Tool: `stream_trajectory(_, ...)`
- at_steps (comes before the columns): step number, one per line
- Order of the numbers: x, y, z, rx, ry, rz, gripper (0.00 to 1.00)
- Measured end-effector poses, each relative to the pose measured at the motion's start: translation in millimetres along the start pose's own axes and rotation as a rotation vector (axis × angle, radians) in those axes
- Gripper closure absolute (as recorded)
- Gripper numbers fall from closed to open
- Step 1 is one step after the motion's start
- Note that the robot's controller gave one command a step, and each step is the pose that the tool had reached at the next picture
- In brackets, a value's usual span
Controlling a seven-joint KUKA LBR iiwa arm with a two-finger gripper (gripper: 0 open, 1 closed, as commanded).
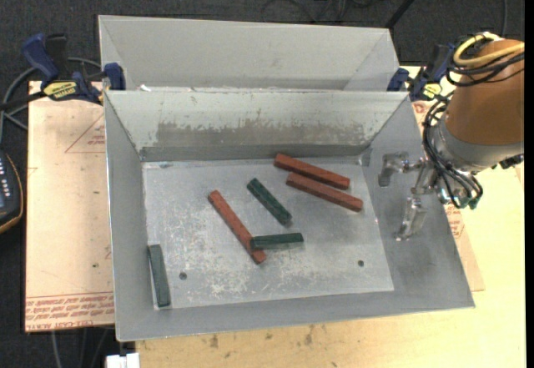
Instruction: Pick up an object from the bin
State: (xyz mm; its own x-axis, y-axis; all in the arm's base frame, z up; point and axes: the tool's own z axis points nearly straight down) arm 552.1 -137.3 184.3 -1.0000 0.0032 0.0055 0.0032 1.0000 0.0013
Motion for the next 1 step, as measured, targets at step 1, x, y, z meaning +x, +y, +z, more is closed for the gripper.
stream_trajectory(1,-45.0,48.9,71.2,-0.002,-0.004,-0.182,0.00)
